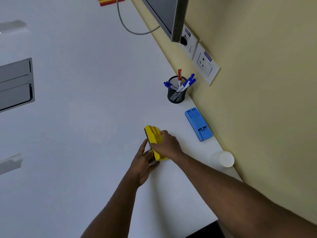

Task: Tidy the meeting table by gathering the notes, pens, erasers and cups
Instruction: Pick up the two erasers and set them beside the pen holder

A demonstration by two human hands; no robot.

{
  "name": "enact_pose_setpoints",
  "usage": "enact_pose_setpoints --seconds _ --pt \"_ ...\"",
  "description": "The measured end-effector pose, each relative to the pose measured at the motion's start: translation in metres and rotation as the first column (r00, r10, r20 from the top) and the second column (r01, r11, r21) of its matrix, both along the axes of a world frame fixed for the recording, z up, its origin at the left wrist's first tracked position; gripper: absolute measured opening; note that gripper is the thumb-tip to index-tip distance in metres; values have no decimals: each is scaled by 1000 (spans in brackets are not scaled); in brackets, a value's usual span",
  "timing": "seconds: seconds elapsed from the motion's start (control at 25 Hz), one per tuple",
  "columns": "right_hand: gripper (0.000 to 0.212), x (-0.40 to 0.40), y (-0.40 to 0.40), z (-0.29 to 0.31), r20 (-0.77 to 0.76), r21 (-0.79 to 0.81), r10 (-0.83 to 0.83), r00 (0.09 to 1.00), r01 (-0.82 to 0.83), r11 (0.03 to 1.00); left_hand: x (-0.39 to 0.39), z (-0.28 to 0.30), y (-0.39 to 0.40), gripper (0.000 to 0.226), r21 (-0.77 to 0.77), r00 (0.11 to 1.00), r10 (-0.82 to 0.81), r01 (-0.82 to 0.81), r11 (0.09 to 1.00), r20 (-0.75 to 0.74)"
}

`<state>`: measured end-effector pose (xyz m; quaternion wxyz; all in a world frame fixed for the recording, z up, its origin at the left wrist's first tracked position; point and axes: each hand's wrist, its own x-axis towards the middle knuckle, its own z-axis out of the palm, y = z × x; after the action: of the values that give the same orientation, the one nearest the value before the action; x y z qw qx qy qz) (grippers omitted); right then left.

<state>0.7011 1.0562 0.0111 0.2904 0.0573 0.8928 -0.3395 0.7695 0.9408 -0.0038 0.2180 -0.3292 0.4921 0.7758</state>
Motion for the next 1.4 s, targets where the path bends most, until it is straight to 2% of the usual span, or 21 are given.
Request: enact_pose_setpoints --seconds 0.04,0.08,0.12,0.16,0.2,0.24,0.32,0.44,0.64,0.76,0.88,1.0,1.24,1.4 --pt "73 -4 4 0 -80 29 -11 997 13 1000 1 -2 -2 44 -187 1000 -26 26 982 4" --pt "72 -9 9 0 -179 78 -4 984 19 997 2 -6 -5 38 -440 996 -85 76 895 0" --pt "71 -14 16 -1 -283 155 30 959 15 988 3 -10 -9 37 -679 982 -187 145 720 12" --pt "70 -18 24 -3 -365 251 90 927 5 968 5 -14 -13 38 -831 952 -303 201 518 42" --pt "68 -21 31 -7 -410 340 151 899 -2 940 7 -17 -16 41 -893 914 -395 249 375 89" --pt "66 -22 38 -10 -419 406 192 887 -5 914 11 -22 -20 44 -905 880 -453 301 301 142" --pt "63 -22 49 -20 -399 479 221 890 -3 878 20 -28 -26 48 -892 828 -508 391 225 235" --pt "61 -16 58 -31 -424 497 215 880 28 867 35 -31 -29 57 -890 771 -558 441 119 307" --pt "67 -13 62 -32 -436 500 204 877 47 865 47 -31 -30 66 -888 752 -574 452 88 325" --pt "76 -5 55 -28 -561 471 236 793 71 879 53 -29 -30 67 -892 761 -565 442 92 318" --pt "66 16 34 -30 -621 394 308 720 -53 918 63 -27 -29 70 -896 772 -542 438 74 332" --pt "59 41 12 -43 -587 347 407 700 -237 907 78 -24 -31 72 -890 794 -492 450 80 357" --pt "61 81 -22 -56 -531 322 595 603 -507 800 137 -18 -46 78 -859 830 -360 496 125 427" --pt "65 102 -20 -65 -406 344 711 575 -624 702 171 -20 -51 89 -834 816 -337 535 132 470"
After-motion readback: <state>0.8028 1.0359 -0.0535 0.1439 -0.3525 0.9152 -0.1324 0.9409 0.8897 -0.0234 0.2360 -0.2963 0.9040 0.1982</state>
